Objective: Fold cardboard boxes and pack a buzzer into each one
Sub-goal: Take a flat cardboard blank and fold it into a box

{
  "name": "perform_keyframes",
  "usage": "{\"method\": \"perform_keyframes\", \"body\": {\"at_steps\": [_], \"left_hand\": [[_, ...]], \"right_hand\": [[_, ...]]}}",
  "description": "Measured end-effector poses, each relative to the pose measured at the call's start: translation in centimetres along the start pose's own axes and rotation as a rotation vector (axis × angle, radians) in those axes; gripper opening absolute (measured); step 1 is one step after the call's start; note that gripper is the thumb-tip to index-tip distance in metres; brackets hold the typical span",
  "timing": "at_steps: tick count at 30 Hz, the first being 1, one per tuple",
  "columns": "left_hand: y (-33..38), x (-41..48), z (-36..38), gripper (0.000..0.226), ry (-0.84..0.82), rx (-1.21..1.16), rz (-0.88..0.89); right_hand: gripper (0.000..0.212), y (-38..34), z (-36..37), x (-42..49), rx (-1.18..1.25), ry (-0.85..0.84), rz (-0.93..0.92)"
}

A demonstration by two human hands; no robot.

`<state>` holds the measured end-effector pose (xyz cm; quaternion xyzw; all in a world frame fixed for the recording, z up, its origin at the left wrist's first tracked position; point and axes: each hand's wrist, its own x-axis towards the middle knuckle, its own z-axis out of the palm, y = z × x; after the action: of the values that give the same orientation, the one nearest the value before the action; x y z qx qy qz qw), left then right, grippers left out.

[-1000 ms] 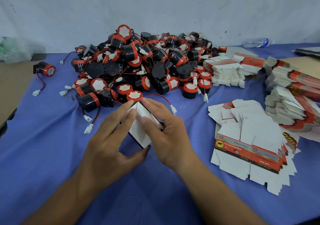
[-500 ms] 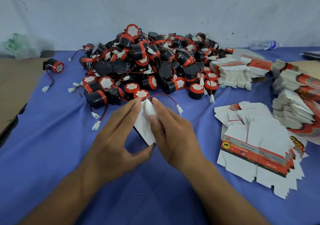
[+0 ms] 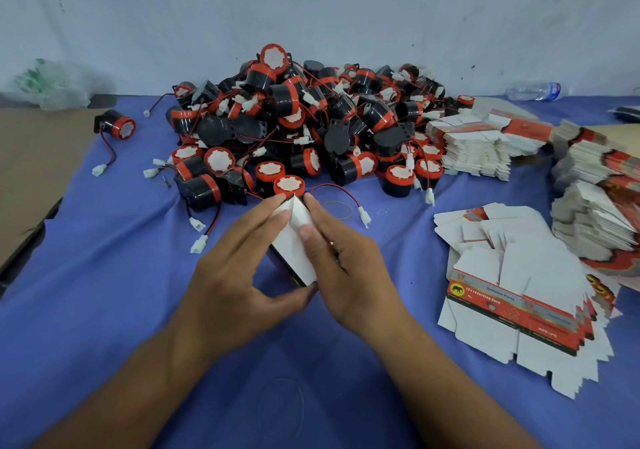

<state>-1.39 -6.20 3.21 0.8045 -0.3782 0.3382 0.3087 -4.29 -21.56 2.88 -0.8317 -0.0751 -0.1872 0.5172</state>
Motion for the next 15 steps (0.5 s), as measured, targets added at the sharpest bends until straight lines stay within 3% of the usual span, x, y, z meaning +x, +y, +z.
{"method": "perform_keyframes", "body": {"at_steps": [5,7,9,15], "left_hand": [[-0.5,-0.1,-0.2,0.069,-0.005,-0.022,0.005],[-0.4,-0.1,0.0,0.068,-0.022,-0.049,0.02],[-0.4,-0.3,0.1,0.067,-0.037,-0.064,0.008],[-0.3,-0.3,-0.2,0.076,-0.066,-0.149,-0.119]], "right_hand": [[0.037,0.3,-1.0,0.7,0.604,-0.141,0.197],[0.036,0.5,-1.6,0.8,0.74,-0.159,0.212],[0.036,0.5,-1.7,0.8,0.719,-0.151,0.193],[0.028,0.4,-0.9,0.5,0.356,0.029,0.113]]}}
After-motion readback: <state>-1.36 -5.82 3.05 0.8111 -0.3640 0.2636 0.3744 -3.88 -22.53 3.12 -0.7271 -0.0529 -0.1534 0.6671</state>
